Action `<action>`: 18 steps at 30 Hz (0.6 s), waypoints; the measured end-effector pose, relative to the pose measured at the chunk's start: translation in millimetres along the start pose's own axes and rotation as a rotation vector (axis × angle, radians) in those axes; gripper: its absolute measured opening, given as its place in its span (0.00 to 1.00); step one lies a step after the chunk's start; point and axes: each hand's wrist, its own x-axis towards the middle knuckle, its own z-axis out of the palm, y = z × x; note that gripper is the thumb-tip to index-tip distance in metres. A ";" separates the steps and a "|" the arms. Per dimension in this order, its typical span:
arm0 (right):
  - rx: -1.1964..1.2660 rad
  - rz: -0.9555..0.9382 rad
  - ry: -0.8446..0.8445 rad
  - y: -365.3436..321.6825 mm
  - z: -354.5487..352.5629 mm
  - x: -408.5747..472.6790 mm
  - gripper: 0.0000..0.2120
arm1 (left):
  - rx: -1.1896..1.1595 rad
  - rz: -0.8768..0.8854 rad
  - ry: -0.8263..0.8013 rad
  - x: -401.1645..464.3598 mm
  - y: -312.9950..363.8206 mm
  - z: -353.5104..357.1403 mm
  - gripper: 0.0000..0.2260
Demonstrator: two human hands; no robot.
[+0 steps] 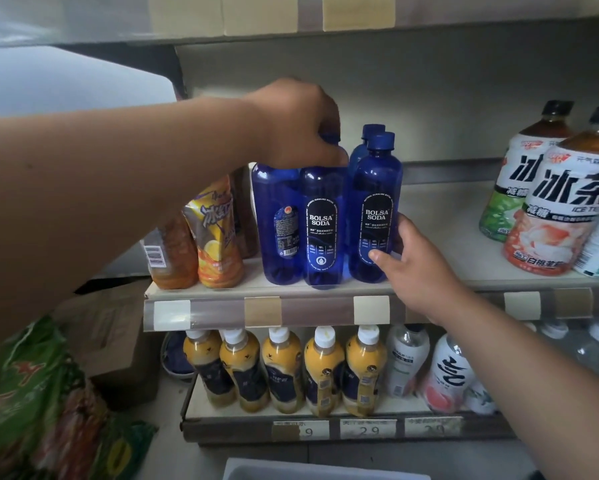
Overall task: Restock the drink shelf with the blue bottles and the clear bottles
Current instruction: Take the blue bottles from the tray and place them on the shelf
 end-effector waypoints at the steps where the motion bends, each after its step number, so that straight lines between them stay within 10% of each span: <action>1: -0.002 0.000 -0.002 -0.7 0.1 -0.1 0.23 | -0.008 -0.024 0.000 -0.3 -1.4 0.1 0.23; 18: -0.032 0.002 -0.011 -0.8 -1.1 -2.5 0.24 | 0.029 -0.266 -0.058 -12.6 -25.6 -9.6 0.13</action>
